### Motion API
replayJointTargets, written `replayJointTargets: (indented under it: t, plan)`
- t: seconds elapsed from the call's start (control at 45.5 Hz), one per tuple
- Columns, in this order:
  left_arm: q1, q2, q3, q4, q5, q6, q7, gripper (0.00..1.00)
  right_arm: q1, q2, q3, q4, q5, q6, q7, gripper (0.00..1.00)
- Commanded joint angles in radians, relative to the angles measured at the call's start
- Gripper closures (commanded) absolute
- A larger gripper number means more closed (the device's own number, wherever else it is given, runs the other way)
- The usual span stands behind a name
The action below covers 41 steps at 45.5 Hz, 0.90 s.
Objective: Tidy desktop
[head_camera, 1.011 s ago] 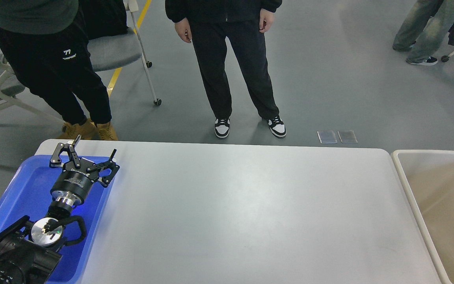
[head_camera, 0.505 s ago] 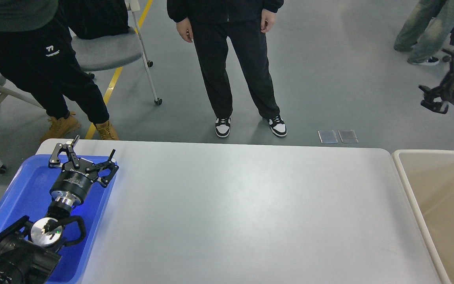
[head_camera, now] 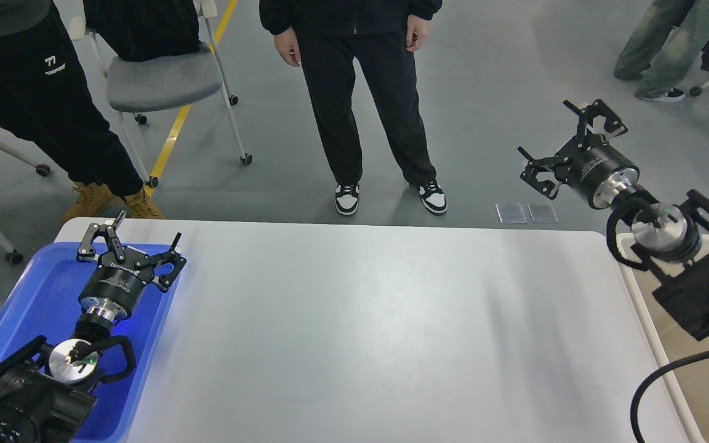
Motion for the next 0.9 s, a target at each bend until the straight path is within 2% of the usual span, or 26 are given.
replayJointTargets:
  t: [0.0,0.198,0.418,0.879]
  plan:
    - [0.000,0.000,0.000,0.000,0.000,0.000,0.000,0.00,-0.087,0.066,0.060,-0.065,0.017,0.077,0.026,0.00]
    - [0.000,0.000,0.000,0.000,0.000,0.000,0.000,0.00,-0.134,0.063,0.063,-0.087,0.017,0.095,0.026,0.00]
    - [0.000,0.000,0.000,0.000,0.000,0.000,0.000,0.00,-0.236,0.063,0.123,-0.087,0.029,0.235,0.028,0.00]
    - [0.000,0.000,0.000,0.000,0.000,0.000,0.000,0.00,-0.263,0.061,0.161,-0.102,0.029,0.241,0.028,0.00]
